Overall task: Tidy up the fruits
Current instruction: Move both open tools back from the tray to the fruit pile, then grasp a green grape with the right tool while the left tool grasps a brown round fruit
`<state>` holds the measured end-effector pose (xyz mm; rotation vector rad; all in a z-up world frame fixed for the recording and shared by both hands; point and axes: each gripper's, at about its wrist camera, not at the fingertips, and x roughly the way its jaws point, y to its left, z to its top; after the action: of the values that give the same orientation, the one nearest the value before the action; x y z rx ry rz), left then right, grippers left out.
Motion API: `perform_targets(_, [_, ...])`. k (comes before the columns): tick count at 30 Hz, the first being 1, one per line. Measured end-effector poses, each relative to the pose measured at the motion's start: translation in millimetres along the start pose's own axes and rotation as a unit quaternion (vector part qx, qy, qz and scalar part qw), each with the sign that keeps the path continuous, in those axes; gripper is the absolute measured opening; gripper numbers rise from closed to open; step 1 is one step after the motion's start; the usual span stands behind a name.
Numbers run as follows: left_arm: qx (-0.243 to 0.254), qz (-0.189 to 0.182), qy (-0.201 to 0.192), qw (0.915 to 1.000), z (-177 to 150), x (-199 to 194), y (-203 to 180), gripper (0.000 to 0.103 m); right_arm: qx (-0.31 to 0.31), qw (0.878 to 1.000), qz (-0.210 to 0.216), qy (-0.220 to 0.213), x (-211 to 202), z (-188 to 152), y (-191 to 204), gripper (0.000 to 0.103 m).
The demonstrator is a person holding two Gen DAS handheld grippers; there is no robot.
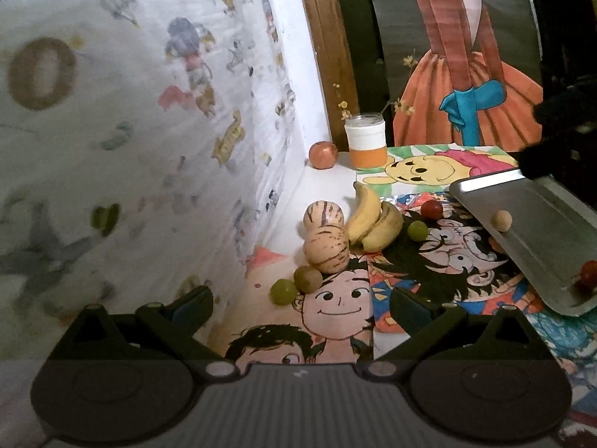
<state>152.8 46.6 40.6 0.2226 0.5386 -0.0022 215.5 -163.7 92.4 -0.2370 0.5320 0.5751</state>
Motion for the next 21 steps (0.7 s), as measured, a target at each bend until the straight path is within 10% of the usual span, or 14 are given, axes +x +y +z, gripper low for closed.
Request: perform_targets(21, [0.006, -0.034, 0.034, 0.9988, 6, 103, 1, 0.097, 0.055, 0.99, 0.085, 0.098, 144, -16, -51, 0.086])
